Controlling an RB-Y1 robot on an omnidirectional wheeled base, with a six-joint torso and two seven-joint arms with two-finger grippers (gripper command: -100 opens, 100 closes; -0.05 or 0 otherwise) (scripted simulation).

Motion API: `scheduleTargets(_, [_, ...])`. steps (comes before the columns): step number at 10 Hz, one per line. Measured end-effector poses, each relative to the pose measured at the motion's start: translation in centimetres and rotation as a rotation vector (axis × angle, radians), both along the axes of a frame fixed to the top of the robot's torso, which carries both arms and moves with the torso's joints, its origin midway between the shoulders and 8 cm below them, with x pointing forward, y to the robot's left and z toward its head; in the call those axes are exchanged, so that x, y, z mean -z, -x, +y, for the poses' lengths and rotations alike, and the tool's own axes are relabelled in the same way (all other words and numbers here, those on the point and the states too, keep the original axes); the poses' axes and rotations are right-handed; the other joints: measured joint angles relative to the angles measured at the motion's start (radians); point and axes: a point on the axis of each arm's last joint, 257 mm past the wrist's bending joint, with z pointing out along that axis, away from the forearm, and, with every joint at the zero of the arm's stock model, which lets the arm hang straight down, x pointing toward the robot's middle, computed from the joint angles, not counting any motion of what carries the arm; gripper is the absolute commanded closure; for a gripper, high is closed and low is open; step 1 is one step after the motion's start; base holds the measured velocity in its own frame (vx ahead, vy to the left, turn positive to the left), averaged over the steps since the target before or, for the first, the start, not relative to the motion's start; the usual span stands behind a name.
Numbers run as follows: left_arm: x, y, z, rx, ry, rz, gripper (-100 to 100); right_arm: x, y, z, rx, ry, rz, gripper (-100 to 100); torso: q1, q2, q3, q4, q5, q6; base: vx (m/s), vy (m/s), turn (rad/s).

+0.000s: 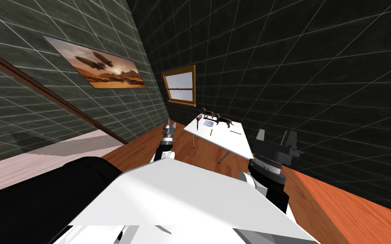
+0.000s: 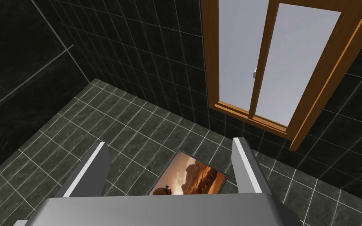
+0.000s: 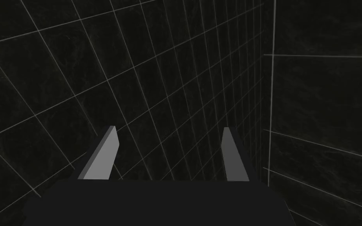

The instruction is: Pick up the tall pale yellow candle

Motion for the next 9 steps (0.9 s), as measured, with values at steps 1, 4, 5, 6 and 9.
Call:
scheduleTargets(1, [0.0,0.0,0.0,0.0,0.0,0.0,0,0.2,-0.3,0.2,-0.019,0.003,0.005,-100,-0.001,0.0,0.0,0.0,0.0,0.0,0.005,-0.029,0.084])
scheduleTargets(4, [0.0,0.0,0.0,0.0,0.0,0.0,0,1.2,-1.3,0.4,-0.085,-0.013,0.024,-100,-0.003,-0.001,-0.001,0.0,-0.001,0.0,0.009,-0.035,0.126])
scheduleTargets(5, [0.0,0.0,0.0,0.0,0.0,0.0,0,1.9,-1.7,0.4,-0.108,-0.028,0.033,-100,-0.003,-0.001,-0.001,0.0,-0.001,0.0,0.016,-0.044,0.163])
scheduleTargets(6, [0.0,0.0,0.0,0.0,0.0,0.0,0,2.5,-2.3,0.4,-0.133,-0.047,0.038,-100,-0.003,-0.001,-0.001,0.0,-0.001,0.0,0.015,-0.052,0.145])
scheduleTargets(9, [0.0,0.0,0.0,0.0,0.0,0.0,0,4.4,-3.9,0.1,-0.208,-0.129,0.061,-100,-0.004,-0.001,-0.001,0.0,-0.001,0.0,0.005,-0.064,0.18])
